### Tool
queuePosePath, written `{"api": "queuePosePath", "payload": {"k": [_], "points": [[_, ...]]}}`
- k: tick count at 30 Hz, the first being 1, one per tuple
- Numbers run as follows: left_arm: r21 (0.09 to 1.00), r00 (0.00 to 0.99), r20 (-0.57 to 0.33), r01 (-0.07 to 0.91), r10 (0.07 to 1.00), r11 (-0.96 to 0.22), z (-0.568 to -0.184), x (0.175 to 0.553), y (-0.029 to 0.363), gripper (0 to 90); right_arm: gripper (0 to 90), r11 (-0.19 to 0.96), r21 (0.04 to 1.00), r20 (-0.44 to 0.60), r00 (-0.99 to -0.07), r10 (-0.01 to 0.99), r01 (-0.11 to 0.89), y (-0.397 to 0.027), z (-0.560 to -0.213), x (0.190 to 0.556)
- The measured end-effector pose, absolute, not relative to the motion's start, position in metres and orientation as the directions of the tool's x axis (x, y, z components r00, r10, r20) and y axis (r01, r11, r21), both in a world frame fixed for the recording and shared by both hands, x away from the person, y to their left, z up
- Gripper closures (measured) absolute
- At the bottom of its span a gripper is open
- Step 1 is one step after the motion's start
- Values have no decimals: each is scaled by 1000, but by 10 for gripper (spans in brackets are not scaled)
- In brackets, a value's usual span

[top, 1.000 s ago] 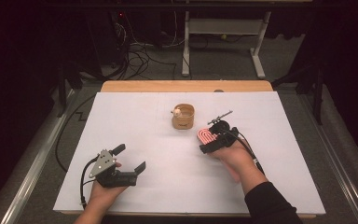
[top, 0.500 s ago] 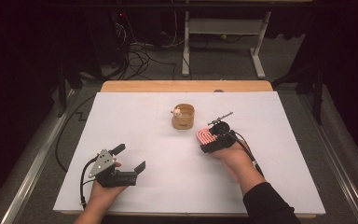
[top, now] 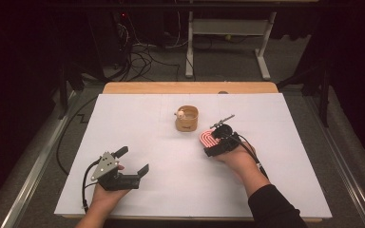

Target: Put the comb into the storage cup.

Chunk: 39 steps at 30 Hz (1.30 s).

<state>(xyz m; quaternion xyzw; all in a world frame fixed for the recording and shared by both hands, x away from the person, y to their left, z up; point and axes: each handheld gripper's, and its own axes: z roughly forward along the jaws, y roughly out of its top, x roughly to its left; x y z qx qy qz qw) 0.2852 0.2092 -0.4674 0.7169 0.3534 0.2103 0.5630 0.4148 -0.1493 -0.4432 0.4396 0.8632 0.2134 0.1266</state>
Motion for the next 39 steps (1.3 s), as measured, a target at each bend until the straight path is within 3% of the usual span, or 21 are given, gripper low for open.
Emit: {"api": "queuePosePath", "payload": {"k": [17, 39], "points": [[956, 661, -99, 271, 744, -114, -467, 285, 209, 0, 205, 527, 514, -45, -592, 805, 677, -162, -425, 407], [951, 662, -117, 290, 740, -108, -469, 288, 208, 0, 203, 412, 786, -91, -573, 815, 461, -190, -402, 356]]}}
